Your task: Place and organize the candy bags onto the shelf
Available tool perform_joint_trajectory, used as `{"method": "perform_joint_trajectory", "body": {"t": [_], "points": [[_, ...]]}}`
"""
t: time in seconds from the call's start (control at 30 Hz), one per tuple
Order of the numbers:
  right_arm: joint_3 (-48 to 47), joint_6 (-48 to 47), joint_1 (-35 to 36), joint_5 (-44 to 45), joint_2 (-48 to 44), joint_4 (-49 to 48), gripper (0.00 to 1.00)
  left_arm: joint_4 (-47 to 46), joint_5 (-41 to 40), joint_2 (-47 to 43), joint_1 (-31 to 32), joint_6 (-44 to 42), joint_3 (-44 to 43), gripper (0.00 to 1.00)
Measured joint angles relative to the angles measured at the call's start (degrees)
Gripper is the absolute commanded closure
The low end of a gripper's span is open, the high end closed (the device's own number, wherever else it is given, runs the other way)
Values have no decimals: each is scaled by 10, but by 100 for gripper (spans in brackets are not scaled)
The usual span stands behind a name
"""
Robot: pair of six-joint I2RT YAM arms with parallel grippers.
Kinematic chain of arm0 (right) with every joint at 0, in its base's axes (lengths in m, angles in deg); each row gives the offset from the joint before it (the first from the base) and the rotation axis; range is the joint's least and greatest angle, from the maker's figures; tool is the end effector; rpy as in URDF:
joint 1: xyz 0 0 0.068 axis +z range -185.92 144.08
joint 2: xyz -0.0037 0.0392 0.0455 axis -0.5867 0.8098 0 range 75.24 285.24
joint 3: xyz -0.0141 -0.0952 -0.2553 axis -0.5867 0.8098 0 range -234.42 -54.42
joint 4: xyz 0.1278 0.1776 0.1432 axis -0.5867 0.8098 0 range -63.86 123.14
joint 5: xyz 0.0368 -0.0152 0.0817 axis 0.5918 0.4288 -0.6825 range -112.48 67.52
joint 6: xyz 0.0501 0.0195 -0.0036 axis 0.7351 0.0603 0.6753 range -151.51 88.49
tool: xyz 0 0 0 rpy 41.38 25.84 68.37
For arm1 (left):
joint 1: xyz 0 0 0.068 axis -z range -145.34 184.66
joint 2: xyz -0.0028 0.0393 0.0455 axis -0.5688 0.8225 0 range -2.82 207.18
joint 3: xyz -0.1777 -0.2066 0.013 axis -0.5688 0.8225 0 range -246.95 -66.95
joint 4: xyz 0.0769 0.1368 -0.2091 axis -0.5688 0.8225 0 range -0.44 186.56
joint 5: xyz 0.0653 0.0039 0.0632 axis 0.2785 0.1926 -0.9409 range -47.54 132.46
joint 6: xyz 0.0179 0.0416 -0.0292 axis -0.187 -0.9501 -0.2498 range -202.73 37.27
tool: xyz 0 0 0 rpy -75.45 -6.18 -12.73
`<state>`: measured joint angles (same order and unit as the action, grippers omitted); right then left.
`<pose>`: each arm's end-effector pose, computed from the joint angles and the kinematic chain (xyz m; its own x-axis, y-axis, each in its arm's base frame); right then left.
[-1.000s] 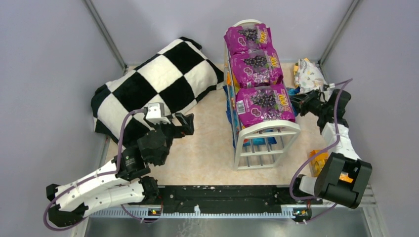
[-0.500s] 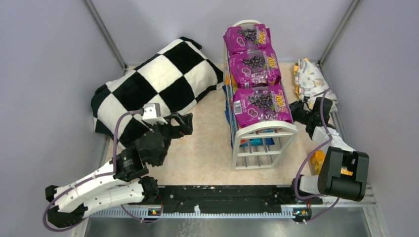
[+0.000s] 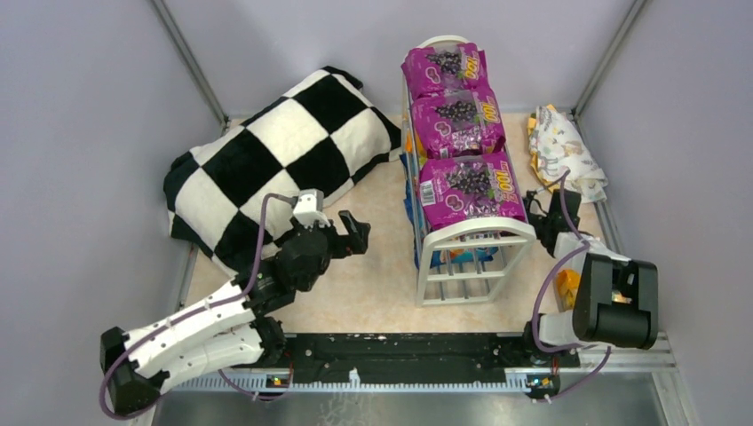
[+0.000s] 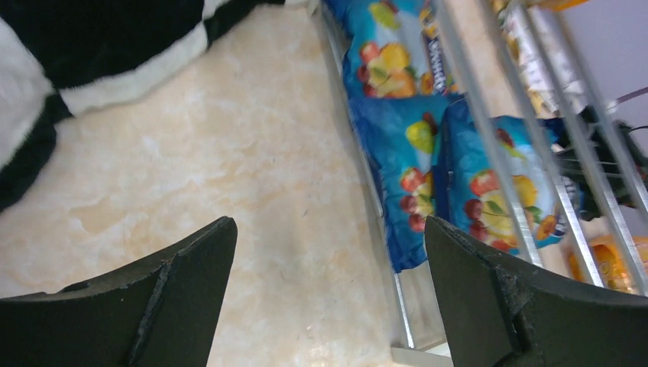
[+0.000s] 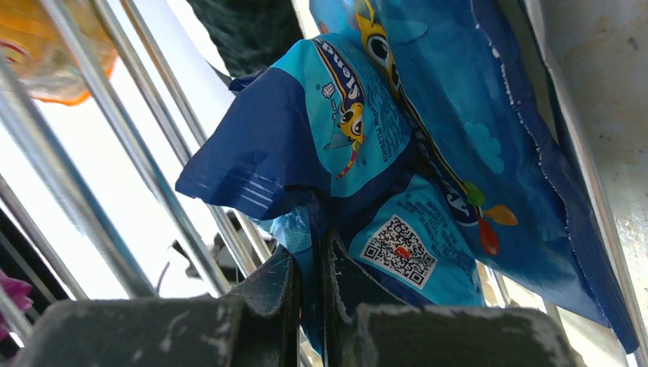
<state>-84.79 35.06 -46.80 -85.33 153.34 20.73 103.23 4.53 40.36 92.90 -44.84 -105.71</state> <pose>0.2432 -0.0145 0.1702 -0.7767 0.5757 0.2556 0.3839 0.1110 0.9167 0.1099 -0.1360 0.3035 -0.3519 -0.3518 -0.8674 0.1861 0.8819 -0.4331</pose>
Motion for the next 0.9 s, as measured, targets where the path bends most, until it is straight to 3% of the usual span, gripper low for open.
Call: {"method": "perform_joint_trajectory", "body": {"t": [0.17,0.3,0.63,0.9], "points": [[0,-51,24,-13,6,30,100,-54,196,47,-134,56,65,2],[0,-104,30,-17,16,69,100,-149,394,122,-221,112,103,2],[10,-191,36,-14,20,117,97,-407,712,359,-236,222,108,15],[26,-246,48,13,-12,170,94,-532,801,469,-220,285,98,17]]}}
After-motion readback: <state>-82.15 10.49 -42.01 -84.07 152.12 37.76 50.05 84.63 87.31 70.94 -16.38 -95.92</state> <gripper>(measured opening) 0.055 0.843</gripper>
